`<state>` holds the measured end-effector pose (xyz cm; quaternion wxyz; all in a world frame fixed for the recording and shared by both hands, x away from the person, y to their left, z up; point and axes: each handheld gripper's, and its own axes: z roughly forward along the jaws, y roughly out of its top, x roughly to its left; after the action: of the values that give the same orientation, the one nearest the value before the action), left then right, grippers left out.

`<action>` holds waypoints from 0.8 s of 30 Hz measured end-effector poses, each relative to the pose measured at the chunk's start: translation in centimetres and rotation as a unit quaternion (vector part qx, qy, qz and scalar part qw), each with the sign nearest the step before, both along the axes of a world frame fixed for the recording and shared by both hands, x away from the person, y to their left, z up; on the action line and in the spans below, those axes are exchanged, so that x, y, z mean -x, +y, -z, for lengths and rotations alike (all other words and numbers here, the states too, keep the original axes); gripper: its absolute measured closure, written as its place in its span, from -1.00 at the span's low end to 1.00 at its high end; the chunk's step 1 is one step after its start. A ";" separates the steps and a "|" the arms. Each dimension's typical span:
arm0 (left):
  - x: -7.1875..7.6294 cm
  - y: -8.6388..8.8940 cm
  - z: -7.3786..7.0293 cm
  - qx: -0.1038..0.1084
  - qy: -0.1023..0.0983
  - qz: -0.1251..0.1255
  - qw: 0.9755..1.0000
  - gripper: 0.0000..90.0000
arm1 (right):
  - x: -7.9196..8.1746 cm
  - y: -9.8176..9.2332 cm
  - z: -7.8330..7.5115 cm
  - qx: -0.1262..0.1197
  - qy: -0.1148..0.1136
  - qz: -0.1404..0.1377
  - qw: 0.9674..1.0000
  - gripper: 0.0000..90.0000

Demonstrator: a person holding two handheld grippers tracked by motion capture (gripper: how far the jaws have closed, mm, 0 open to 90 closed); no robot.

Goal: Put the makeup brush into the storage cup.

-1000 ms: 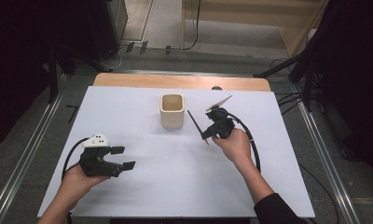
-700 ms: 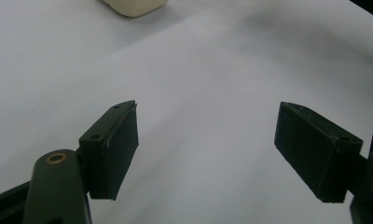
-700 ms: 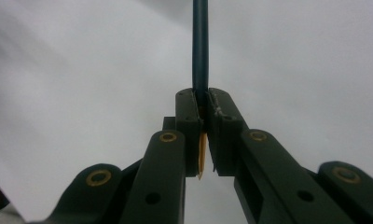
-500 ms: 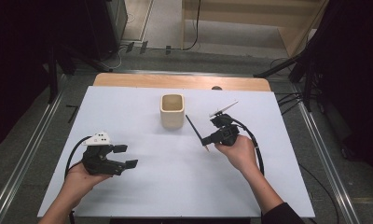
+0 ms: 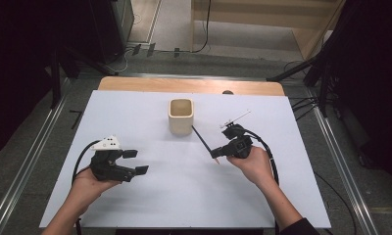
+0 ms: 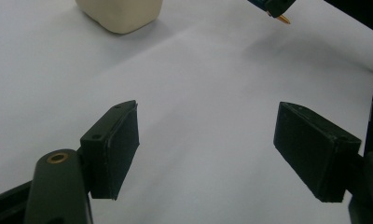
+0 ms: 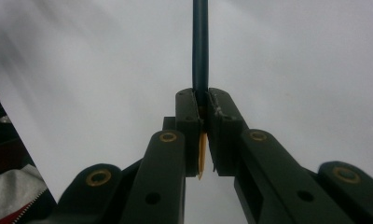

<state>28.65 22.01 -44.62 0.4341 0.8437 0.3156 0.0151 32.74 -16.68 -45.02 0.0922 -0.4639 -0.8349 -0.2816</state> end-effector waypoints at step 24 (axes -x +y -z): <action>-0.1 -2.1 -1.5 -0.012 0.011 0.065 0.998 -0.47 | 2.4 -0.3 -0.8 0.052 -0.039 -0.167 0.984 0.89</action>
<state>28.74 19.94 -43.10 0.4204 0.8679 0.2640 -0.0184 30.35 -16.98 -44.23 0.0813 -0.3104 -0.9171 -0.2364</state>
